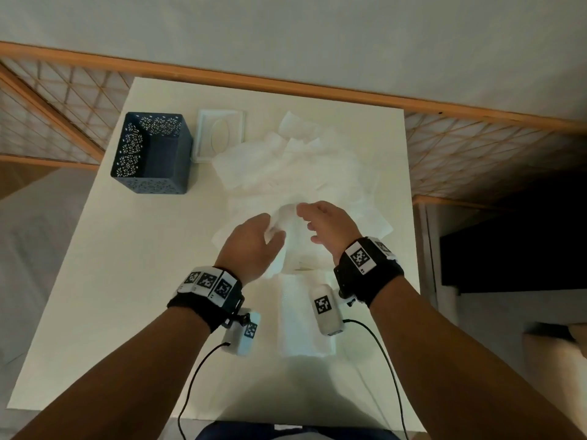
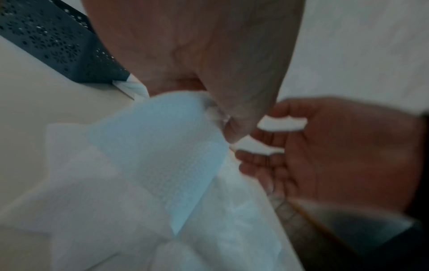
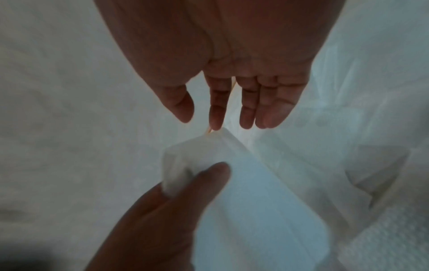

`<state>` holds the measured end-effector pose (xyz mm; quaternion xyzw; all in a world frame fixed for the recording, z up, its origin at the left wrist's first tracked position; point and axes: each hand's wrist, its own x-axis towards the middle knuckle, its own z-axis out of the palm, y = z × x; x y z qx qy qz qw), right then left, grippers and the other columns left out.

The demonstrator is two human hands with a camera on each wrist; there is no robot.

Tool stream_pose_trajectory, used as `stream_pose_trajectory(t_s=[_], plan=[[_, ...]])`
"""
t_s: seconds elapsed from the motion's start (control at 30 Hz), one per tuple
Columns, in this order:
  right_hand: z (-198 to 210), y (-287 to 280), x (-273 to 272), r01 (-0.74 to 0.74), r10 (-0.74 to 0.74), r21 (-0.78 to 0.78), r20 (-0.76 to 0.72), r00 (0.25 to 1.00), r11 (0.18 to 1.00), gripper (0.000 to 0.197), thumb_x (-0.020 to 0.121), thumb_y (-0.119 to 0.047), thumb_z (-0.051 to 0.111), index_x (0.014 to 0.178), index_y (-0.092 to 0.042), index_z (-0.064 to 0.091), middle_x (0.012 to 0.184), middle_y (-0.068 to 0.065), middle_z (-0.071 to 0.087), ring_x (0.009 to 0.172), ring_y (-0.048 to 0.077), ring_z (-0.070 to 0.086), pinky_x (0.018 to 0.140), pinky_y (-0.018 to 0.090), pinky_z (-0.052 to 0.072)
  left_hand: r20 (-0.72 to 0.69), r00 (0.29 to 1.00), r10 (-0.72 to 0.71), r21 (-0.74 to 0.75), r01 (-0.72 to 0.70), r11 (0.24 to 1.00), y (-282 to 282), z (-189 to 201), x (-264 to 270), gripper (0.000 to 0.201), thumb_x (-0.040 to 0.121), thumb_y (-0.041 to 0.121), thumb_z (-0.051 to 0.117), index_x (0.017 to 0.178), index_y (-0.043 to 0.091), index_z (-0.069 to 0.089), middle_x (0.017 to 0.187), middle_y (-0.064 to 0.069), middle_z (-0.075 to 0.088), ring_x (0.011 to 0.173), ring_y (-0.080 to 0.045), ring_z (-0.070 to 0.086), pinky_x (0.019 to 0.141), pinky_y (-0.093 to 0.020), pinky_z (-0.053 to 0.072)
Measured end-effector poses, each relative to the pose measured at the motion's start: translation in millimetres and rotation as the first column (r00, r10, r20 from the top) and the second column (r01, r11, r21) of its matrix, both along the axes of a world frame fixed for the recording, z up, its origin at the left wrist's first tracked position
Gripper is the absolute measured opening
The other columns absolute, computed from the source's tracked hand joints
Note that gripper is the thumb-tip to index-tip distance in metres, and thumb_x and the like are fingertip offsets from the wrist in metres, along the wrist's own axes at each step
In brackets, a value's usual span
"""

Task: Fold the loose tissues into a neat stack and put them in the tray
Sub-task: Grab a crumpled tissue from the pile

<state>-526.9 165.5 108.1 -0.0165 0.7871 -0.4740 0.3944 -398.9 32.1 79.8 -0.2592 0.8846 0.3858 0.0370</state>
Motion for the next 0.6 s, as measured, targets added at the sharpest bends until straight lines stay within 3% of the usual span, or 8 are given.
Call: stream_pose_trajectory(t_s=[0.07, 0.17, 0.27, 0.33, 0.37, 0.47, 0.53, 0.6], plan=[[8, 9, -5, 0.091, -0.088, -0.040, 0.071, 0.994, 0.995, 0.040, 0.095, -0.049, 0.064, 0.115, -0.015, 0.071, 0.126, 0.009, 0.068, 0.115, 0.025, 0.064, 0.109, 0.049, 0.049, -0.056, 0.996, 0.066, 0.204, -0.053, 0.977, -3, 20, 2, 0.020, 0.101, 0.039, 0.064, 0.102, 0.019, 0.066, 0.092, 0.001, 0.070, 0.083, -0.019, 0.065, 0.075, -0.036, 0.052], [15, 25, -7, 0.175, -0.147, -0.144, 0.187, 0.971, 0.974, 0.044, 0.099, -0.056, 0.057, 0.124, -0.023, 0.071, 0.132, 0.003, 0.066, 0.126, 0.022, 0.058, 0.116, 0.046, 0.041, -0.081, 0.978, 0.190, 0.510, -0.123, 0.851, 0, 53, 3, 0.011, 0.099, 0.034, 0.072, 0.104, 0.024, 0.073, 0.093, 0.004, 0.077, 0.083, -0.006, 0.073, 0.076, -0.025, 0.055], [18, 37, -4, 0.217, -0.155, -0.198, 0.285, 0.946, 0.956, 0.056, 0.096, -0.069, 0.053, 0.128, -0.025, 0.069, 0.125, 0.003, 0.073, 0.121, 0.022, 0.065, 0.113, 0.046, 0.045, -0.072, 0.960, 0.269, 0.783, -0.113, 0.612, 6, 73, 2, 0.028, 0.095, 0.027, 0.075, 0.120, 0.015, 0.075, 0.116, -0.006, 0.079, 0.110, -0.024, 0.075, 0.097, -0.044, 0.056], [23, 41, 0, 0.254, -0.144, -0.245, 0.391, 0.909, 0.936, 0.066, 0.095, -0.072, 0.052, 0.132, -0.019, 0.066, 0.114, 0.006, 0.077, 0.107, 0.025, 0.072, 0.101, 0.045, 0.053, -0.060, 0.942, 0.329, 0.899, -0.093, 0.428, 7, 81, 1, 0.033, 0.094, 0.020, 0.071, 0.125, 0.009, 0.072, 0.126, -0.013, 0.075, 0.119, -0.030, 0.071, 0.102, -0.047, 0.055], [26, 44, 3, 0.284, -0.135, -0.276, 0.455, 0.880, 0.918, 0.070, 0.095, -0.072, 0.051, 0.133, -0.015, 0.065, 0.109, 0.009, 0.077, 0.100, 0.028, 0.073, 0.093, 0.045, 0.054, -0.064, 0.940, 0.336, 0.924, -0.071, 0.375, 7, 85, 1, 0.033, 0.096, 0.016, 0.068, 0.128, 0.007, 0.070, 0.130, -0.015, 0.073, 0.122, -0.031, 0.070, 0.103, -0.047, 0.054], [34, 52, 14, 0.368, -0.103, -0.367, 0.575, 0.812, 0.855, 0.079, 0.095, -0.069, 0.053, 0.137, -0.004, 0.063, 0.121, 0.019, 0.072, 0.110, 0.035, 0.069, 0.094, 0.046, 0.054, -0.110, 0.943, 0.313, 0.925, -0.018, 0.380, 8, 93, -1, 0.034, 0.101, 0.013, 0.064, 0.135, 0.008, 0.066, 0.134, -0.014, 0.071, 0.125, -0.031, 0.068, 0.102, -0.044, 0.056], [37, 59, 20, 0.360, -0.064, -0.434, 0.562, 0.824, 0.826, 0.074, 0.097, -0.063, 0.054, 0.140, -0.004, 0.062, 0.137, 0.021, 0.066, 0.124, 0.036, 0.065, 0.098, 0.048, 0.054, -0.120, 0.948, 0.296, 0.906, -0.018, 0.422, 8, 93, 0, 0.034, 0.101, 0.014, 0.063, 0.135, 0.010, 0.066, 0.133, -0.011, 0.072, 0.124, -0.028, 0.069, 0.100, -0.043, 0.057], [36, 64, 23, 0.289, 0.004, -0.524, 0.487, 0.874, 0.801, 0.058, 0.104, -0.046, 0.054, 0.146, -0.005, 0.057, 0.145, 0.022, 0.059, 0.134, 0.038, 0.058, 0.103, 0.052, 0.052, -0.109, 0.959, 0.262, 0.879, -0.030, 0.476, 8, 91, 2, 0.035, 0.101, 0.019, 0.066, 0.135, 0.011, 0.067, 0.132, -0.010, 0.073, 0.123, -0.029, 0.070, 0.103, -0.047, 0.056]])
